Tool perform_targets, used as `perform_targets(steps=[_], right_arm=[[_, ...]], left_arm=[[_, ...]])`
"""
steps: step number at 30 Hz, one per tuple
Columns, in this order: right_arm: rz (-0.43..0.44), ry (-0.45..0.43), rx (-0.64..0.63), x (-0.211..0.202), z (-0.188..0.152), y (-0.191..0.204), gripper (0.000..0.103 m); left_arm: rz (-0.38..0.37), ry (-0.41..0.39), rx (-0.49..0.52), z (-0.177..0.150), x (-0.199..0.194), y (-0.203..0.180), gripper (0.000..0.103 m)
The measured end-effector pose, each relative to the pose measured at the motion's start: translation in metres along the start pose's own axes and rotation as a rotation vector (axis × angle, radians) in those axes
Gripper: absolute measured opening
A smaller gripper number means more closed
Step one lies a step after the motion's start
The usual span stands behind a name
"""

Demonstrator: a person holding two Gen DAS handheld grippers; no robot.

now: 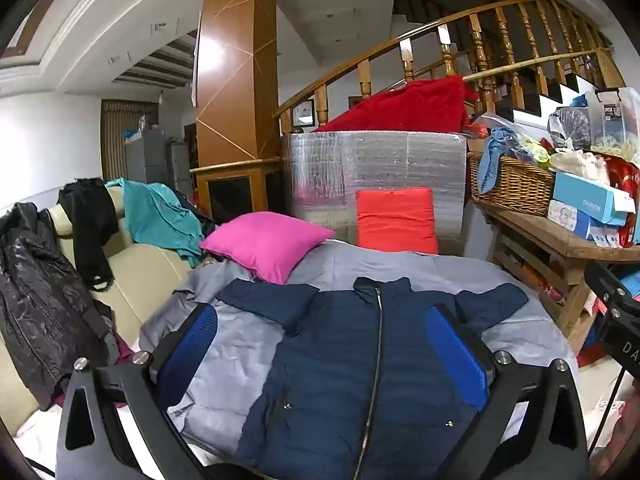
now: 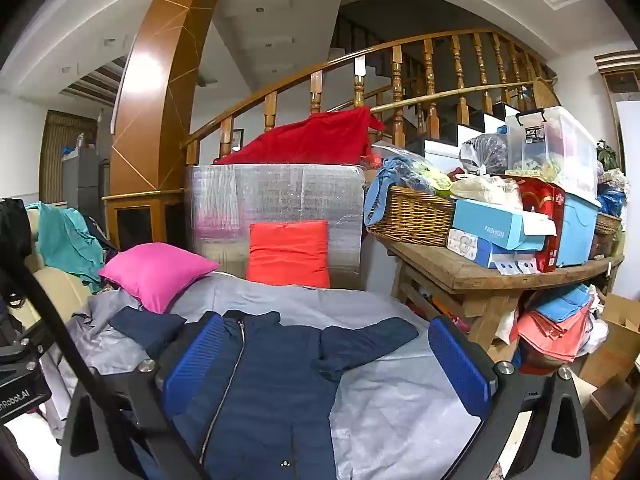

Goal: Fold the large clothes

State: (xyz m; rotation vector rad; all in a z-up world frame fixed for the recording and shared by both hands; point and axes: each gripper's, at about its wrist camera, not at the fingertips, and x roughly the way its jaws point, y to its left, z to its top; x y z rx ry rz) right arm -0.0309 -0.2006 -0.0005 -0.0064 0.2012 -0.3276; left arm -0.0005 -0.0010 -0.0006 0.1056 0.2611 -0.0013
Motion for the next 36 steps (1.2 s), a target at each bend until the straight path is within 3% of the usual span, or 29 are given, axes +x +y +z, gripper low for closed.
perform_targets(steps=[9, 11, 23, 36], right_arm=[[0.0, -0.001, -0.009, 0.004, -0.001, 0.003, 0.103], [-0.002, 0.006, -0.016, 0.001, 0.0, 0.003, 0.103], [-0.018, 0.048, -0.039, 0.03, -0.011, 0.011, 0.103], [-0.03, 0.043, -0.05, 0.031, -0.012, 0.013, 0.103]], left_arm=[[0.111, 0.01, 0.019, -0.017, -0.033, -0.05, 0.103], [-0.016, 0.103, -0.08, -0.007, 0.023, 0.01, 0.103], [-0.007, 0.132, -0.065, -0.011, 0.044, 0.012, 0.103], [-0.002, 0.112, -0.049, -0.012, 0.04, 0.013, 0.103]])
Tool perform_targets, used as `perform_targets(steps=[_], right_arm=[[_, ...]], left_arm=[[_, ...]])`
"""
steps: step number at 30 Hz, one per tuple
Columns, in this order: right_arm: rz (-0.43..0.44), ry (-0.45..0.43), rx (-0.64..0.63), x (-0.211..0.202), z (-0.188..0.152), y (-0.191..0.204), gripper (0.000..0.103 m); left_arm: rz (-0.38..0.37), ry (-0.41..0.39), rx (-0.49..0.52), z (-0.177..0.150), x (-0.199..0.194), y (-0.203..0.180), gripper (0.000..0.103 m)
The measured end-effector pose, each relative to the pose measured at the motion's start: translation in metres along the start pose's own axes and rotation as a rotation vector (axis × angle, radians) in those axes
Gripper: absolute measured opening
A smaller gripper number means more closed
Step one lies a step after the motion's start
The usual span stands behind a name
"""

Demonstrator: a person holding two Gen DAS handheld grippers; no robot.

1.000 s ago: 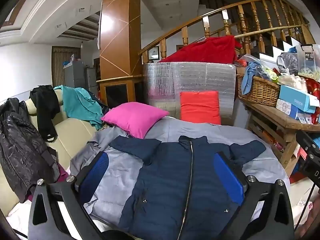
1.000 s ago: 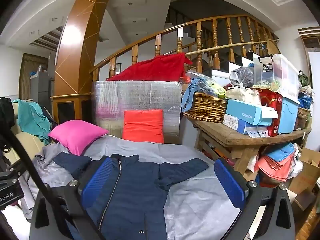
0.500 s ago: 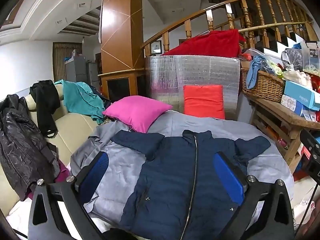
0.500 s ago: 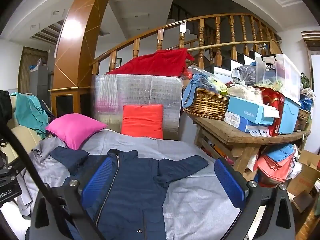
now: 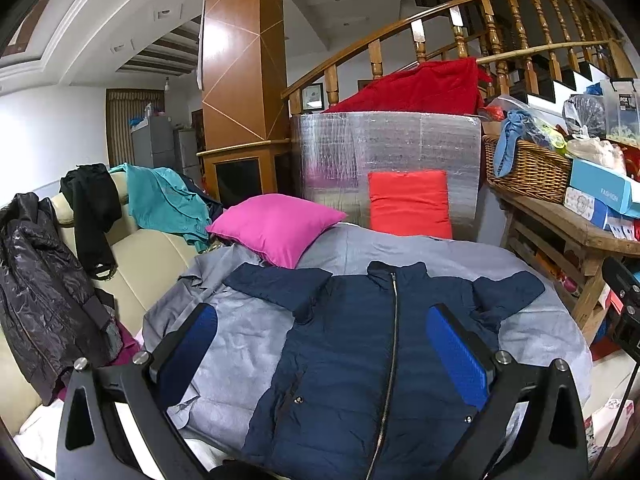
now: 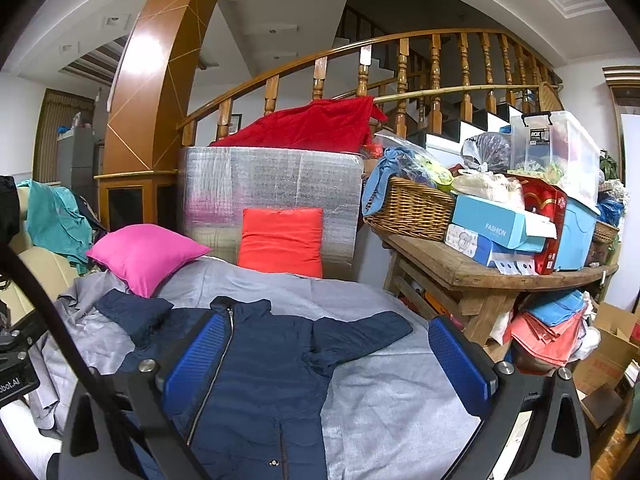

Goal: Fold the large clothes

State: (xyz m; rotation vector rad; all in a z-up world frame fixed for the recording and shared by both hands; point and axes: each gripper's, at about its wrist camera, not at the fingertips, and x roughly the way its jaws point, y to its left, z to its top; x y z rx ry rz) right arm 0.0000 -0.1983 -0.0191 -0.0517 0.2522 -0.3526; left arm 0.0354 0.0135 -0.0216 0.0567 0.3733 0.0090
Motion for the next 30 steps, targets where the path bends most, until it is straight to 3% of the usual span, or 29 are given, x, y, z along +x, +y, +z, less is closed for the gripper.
perform_targets(steps=[21, 30], right_arm=[[-0.012, 0.027, -0.014, 0.018, -0.003, 0.005, 0.103], [0.0, 0.063, -0.028, 0.053, -0.003, 0.015, 0.103]], left_arm=[[0.009, 0.014, 0.004, -0.003, 0.02, 0.003, 0.103], [0.026, 0.038, 0.004, -0.001, 0.049, 0.004, 0.103]])
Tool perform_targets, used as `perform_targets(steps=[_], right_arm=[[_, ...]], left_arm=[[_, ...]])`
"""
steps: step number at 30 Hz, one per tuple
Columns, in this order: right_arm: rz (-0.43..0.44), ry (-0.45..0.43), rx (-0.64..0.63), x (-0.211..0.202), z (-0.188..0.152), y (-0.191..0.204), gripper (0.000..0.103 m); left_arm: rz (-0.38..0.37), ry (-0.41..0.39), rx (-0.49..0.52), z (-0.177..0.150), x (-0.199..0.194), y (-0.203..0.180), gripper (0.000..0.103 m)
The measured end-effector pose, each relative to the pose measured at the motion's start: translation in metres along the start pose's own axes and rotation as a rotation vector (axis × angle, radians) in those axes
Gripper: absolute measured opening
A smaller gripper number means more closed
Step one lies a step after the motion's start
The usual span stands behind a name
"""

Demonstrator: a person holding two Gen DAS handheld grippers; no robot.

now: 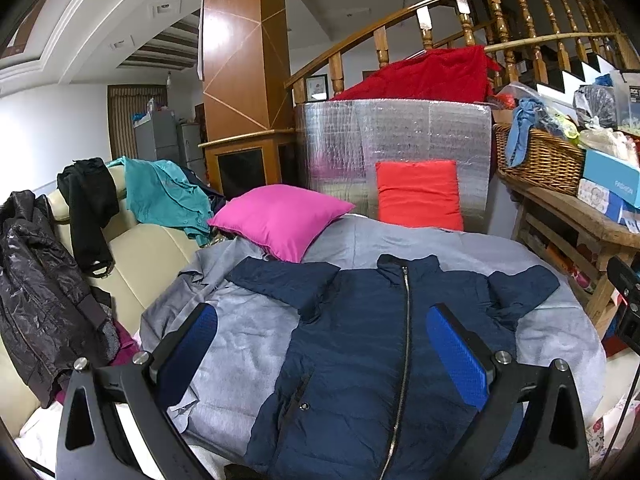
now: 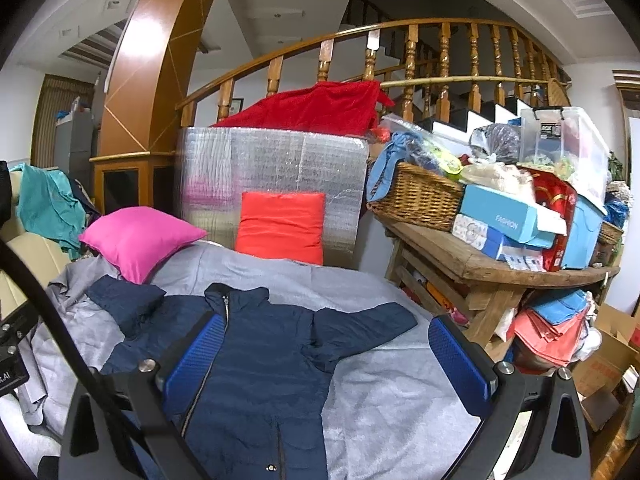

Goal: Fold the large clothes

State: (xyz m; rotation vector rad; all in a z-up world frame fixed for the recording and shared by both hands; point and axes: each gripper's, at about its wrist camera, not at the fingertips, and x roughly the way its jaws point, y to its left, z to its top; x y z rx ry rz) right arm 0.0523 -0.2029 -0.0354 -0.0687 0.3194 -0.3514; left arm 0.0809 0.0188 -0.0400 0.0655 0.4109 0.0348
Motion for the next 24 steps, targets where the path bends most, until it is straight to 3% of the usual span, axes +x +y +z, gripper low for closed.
perform_targets(steps=[7, 12, 16, 19, 22, 24], right_arm=[[0.039, 0.075, -0.008, 0.072, -0.007, 0.018, 0.103], [0.227, 0.187, 0.04, 0.155, -0.03, 0.04, 0.103], [0.348, 0.286, 0.077, 0.232, -0.058, 0.069, 0.103], [0.402, 0.323, 0.079, 0.283, -0.079, 0.089, 0.103], [0.425, 0.326, 0.045, 0.312, -0.093, 0.104, 0.103], [0.429, 0.324, 0.016, 0.324, -0.103, 0.111, 0.103]], left_arm=[[0.039, 0.089, -0.017, -0.005, 0.072, 0.019, 0.103], [0.1, 0.271, -0.139, -0.024, 0.172, 0.082, 0.103], [0.212, 0.412, -0.266, -0.037, 0.267, 0.148, 0.103], [0.252, 0.458, -0.329, -0.039, 0.328, 0.181, 0.103], [0.315, 0.493, -0.344, -0.039, 0.382, 0.196, 0.103], [0.398, 0.492, -0.298, -0.038, 0.408, 0.191, 0.103]])
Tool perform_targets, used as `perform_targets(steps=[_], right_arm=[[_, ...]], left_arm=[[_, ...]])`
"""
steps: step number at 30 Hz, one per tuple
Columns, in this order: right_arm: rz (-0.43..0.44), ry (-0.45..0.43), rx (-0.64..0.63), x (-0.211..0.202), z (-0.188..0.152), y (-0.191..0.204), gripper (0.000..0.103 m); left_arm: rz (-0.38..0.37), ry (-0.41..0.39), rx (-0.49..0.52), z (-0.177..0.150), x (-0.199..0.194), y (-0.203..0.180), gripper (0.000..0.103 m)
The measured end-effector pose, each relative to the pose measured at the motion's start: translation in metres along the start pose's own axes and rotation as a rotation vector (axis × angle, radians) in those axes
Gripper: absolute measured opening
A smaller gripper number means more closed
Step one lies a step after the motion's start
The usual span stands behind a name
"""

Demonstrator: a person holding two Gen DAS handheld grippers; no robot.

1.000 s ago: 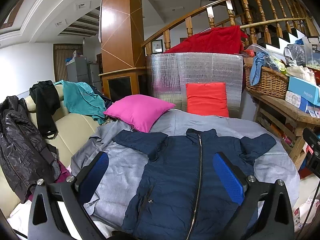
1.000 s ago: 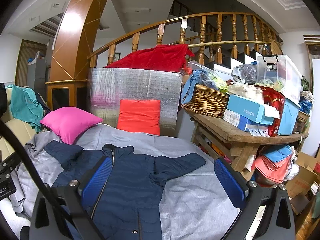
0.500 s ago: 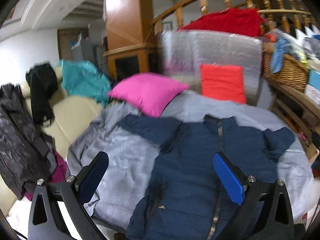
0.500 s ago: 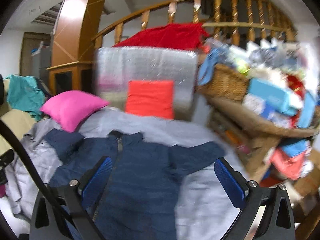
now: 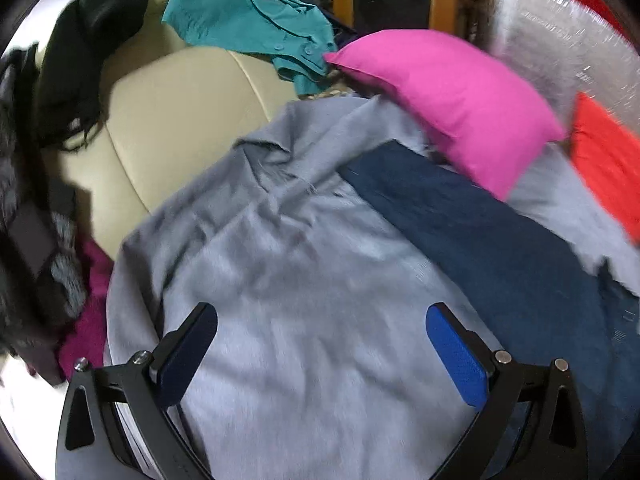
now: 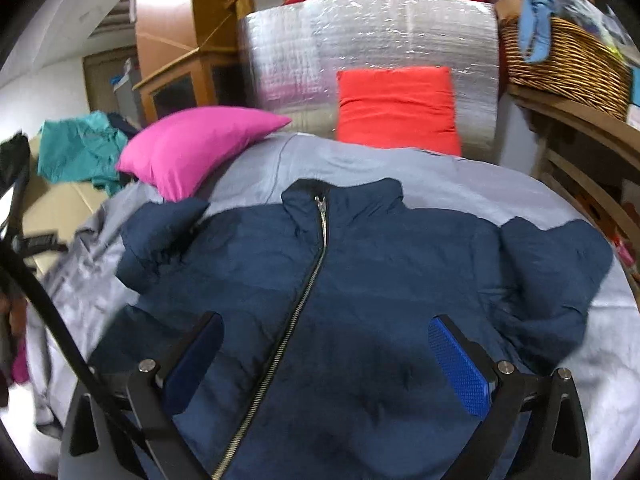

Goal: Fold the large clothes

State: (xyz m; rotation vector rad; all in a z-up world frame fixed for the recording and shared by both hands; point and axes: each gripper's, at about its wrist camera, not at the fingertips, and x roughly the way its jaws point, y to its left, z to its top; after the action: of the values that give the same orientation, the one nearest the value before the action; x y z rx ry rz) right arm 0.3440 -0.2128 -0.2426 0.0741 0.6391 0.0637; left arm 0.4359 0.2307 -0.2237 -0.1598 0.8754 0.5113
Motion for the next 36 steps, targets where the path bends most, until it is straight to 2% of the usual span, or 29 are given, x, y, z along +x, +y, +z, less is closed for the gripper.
perform_targets(steps=[2, 5, 7, 10, 14, 26, 36], right_arm=[[-0.02, 0.057, -0.009, 0.015, -0.001, -0.001, 0.103], [-0.006, 0.057, 0.005, 0.016, 0.003, -0.006, 0.103], [-0.008, 0.057, 0.018, 0.013, 0.004, -0.011, 0.103], [-0.007, 0.046, 0.053, 0.006, 0.005, -0.018, 0.103], [-0.019, 0.039, 0.075, -0.001, 0.008, -0.023, 0.103], [-0.006, 0.032, 0.08, -0.008, 0.012, -0.023, 0.103], [-0.013, 0.018, 0.083, -0.013, 0.014, -0.022, 0.103]], left_arm=[[0.031, -0.043, 0.029, 0.0, -0.003, -0.016, 0.102], [0.045, -0.157, 0.086, -0.011, -0.031, -0.044, 0.102], [0.025, -0.23, 0.131, -0.023, -0.055, -0.062, 0.103], [-0.002, -0.286, 0.211, -0.038, -0.084, -0.091, 0.103], [-0.09, -0.288, 0.255, -0.053, -0.106, -0.112, 0.103], [-0.138, -0.336, 0.277, -0.074, -0.136, -0.13, 0.103], [-0.176, -0.317, 0.318, -0.087, -0.136, -0.143, 0.103]])
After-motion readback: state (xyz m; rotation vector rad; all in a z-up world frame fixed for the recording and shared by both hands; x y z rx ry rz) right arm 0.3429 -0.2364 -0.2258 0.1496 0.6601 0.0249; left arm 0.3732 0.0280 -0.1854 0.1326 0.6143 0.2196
